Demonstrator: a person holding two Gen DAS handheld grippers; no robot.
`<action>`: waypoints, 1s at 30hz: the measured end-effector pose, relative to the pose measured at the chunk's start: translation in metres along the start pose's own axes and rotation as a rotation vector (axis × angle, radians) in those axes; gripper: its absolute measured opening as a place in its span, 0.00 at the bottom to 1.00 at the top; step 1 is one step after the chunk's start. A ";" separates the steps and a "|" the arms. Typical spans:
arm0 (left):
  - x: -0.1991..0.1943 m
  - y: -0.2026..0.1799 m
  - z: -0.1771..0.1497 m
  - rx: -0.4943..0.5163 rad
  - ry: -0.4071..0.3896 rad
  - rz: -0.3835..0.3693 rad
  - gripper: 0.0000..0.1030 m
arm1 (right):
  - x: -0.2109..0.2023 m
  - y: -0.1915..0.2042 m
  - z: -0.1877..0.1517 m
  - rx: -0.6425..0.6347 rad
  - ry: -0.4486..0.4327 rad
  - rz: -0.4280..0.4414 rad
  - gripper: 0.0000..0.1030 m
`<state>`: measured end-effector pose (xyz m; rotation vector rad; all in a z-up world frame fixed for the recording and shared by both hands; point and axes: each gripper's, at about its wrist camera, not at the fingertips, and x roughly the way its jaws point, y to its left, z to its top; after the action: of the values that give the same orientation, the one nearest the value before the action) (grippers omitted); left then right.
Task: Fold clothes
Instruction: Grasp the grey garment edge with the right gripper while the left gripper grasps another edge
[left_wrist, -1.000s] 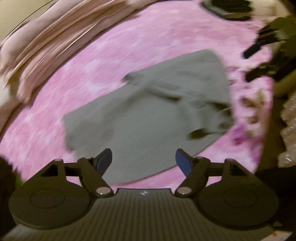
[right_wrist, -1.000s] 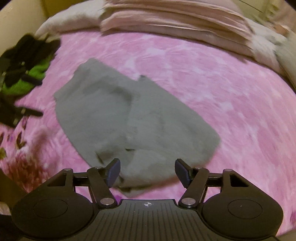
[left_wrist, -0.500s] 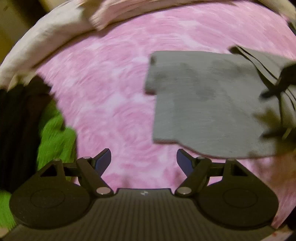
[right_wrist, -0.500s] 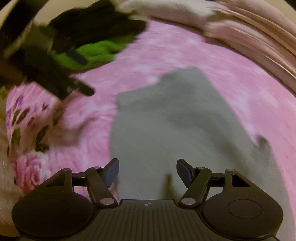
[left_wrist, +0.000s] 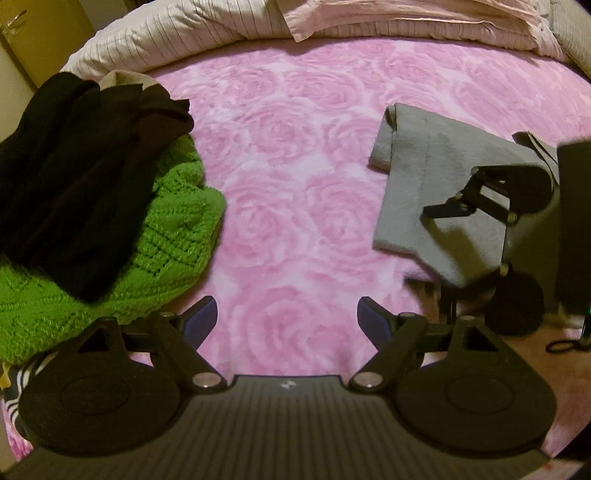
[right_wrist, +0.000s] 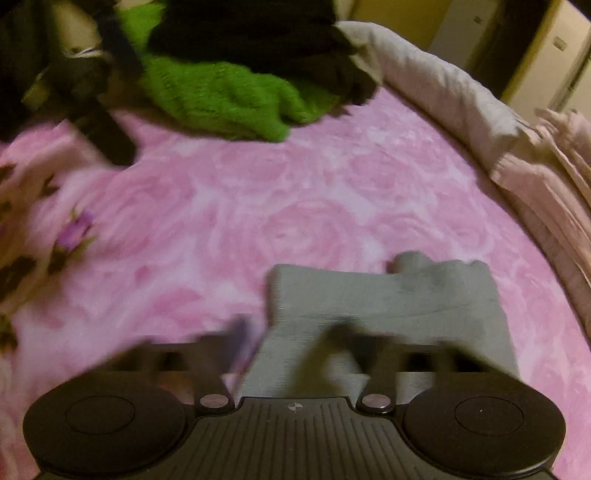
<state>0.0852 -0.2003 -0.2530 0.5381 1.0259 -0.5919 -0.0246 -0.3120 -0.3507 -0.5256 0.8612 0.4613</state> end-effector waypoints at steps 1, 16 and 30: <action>0.000 0.000 -0.001 0.000 0.000 -0.007 0.78 | -0.002 -0.007 0.002 0.025 0.003 0.008 0.00; 0.044 -0.065 0.101 -0.077 -0.132 -0.306 0.78 | -0.225 -0.284 -0.081 0.814 -0.087 -0.334 0.00; 0.074 -0.172 0.162 0.111 -0.207 -0.410 0.22 | -0.219 -0.360 -0.204 1.053 -0.054 -0.212 0.00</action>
<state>0.0988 -0.4464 -0.2747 0.3540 0.9133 -1.0507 -0.0612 -0.7526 -0.1970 0.3666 0.8602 -0.2008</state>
